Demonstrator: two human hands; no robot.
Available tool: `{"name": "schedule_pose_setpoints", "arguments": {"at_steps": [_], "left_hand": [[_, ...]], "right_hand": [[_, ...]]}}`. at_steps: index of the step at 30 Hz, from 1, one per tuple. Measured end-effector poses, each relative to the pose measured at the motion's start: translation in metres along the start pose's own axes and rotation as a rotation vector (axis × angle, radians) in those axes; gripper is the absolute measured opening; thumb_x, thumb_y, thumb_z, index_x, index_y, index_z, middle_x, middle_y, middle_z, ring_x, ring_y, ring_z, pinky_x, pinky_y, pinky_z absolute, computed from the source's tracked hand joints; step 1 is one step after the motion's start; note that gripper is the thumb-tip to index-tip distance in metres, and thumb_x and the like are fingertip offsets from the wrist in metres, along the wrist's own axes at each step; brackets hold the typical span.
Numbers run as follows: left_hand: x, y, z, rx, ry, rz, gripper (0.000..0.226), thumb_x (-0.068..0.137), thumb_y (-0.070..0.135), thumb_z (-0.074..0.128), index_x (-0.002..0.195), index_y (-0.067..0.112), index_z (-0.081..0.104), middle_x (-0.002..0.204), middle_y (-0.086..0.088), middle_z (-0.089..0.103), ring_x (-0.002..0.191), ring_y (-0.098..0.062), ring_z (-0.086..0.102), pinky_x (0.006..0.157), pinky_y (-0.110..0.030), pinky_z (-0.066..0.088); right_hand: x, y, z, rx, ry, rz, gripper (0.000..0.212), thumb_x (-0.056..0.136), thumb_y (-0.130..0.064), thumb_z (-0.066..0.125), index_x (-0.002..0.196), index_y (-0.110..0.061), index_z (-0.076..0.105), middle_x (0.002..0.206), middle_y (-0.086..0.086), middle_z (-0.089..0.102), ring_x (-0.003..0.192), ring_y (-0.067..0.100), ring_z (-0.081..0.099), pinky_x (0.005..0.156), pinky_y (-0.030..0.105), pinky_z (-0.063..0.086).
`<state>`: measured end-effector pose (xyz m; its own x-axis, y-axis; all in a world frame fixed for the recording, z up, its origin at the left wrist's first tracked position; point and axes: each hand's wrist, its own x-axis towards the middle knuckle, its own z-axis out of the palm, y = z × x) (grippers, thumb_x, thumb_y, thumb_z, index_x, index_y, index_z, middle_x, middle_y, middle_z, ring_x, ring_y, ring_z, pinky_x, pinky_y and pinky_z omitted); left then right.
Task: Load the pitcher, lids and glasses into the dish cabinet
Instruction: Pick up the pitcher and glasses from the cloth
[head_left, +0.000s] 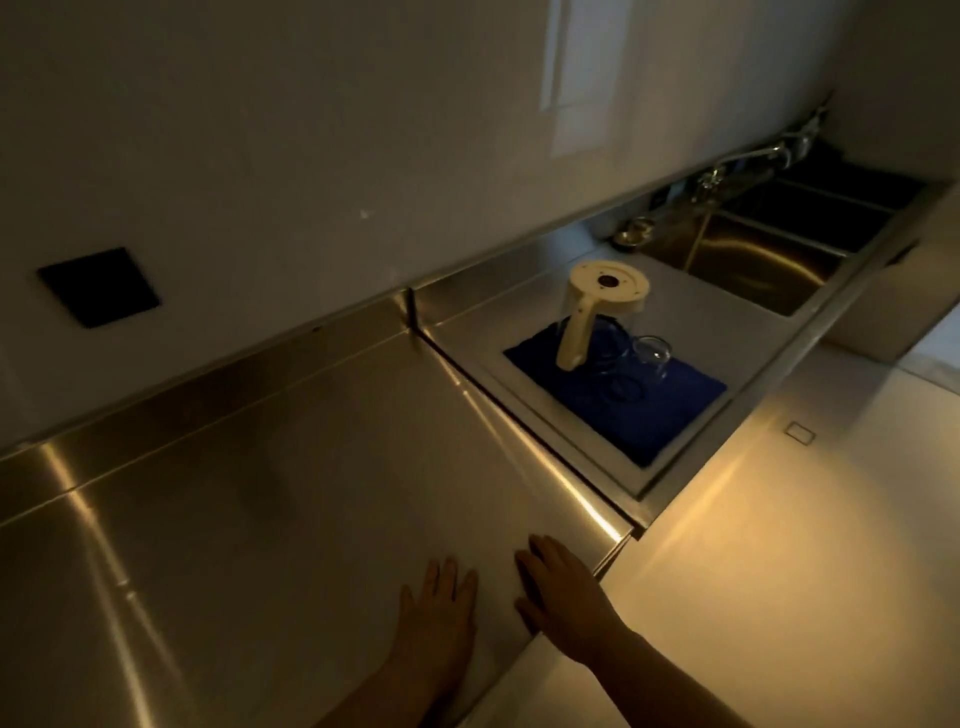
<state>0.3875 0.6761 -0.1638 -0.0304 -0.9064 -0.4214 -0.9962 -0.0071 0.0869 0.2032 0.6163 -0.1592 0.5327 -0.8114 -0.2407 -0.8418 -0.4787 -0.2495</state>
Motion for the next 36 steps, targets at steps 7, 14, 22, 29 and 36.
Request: {"name": "schedule_pose_setpoints", "arguments": {"at_steps": [7,14,22,29,36], "left_hand": [[0.074,0.066,-0.027,-0.03,0.011,-0.023,0.052,0.101,0.031,0.02,0.15,0.025,0.005,0.159,-0.007,-0.004,0.145,-0.027,-0.006,0.112,-0.055,0.007],[0.136,0.148,-0.051,-0.123,0.017,-0.151,0.054,0.1,0.028,0.018,0.15,0.02,-0.003,0.158,-0.01,-0.01,0.143,-0.031,-0.012,0.114,-0.051,0.0],[0.189,0.216,-0.079,-0.206,0.084,-0.142,0.057,0.102,0.032,0.023,0.15,0.018,-0.004,0.158,-0.004,-0.011,0.144,-0.025,-0.01,0.117,-0.046,0.005],[0.253,0.244,-0.097,-0.183,0.114,-0.092,0.061,0.101,0.036,0.029,0.15,0.019,-0.002,0.158,-0.004,-0.009,0.145,-0.022,-0.009,0.116,-0.041,0.0],[0.286,0.258,-0.097,-0.23,0.117,-0.188,0.062,0.101,0.037,0.029,0.15,0.017,-0.004,0.158,-0.004,-0.008,0.145,-0.02,-0.007,0.117,-0.035,0.0]], "right_hand": [[0.028,0.081,-0.033,-0.032,-0.03,-0.119,0.064,0.091,-0.047,0.047,0.145,-0.024,0.023,0.156,0.006,0.015,0.143,0.025,0.01,0.114,0.043,0.013],[0.061,0.186,-0.07,-0.108,0.0,-0.353,0.056,0.089,-0.044,0.048,0.139,-0.023,0.034,0.145,0.005,0.033,0.134,0.024,0.029,0.112,0.041,0.027],[0.095,0.288,-0.103,-0.139,-0.043,-0.331,0.06,0.094,-0.042,0.042,0.147,-0.023,0.021,0.156,0.002,0.014,0.144,0.022,0.008,0.116,0.037,0.012],[0.123,0.347,-0.107,-0.115,-0.03,-0.289,0.061,0.092,-0.047,0.044,0.146,-0.027,0.024,0.155,-0.001,0.018,0.143,0.018,0.012,0.115,0.035,0.013],[0.146,0.395,-0.121,-0.093,-0.101,-0.519,0.056,0.092,-0.056,0.028,0.143,-0.033,0.027,0.154,-0.008,0.021,0.141,0.01,0.015,0.112,0.029,0.016]]}}
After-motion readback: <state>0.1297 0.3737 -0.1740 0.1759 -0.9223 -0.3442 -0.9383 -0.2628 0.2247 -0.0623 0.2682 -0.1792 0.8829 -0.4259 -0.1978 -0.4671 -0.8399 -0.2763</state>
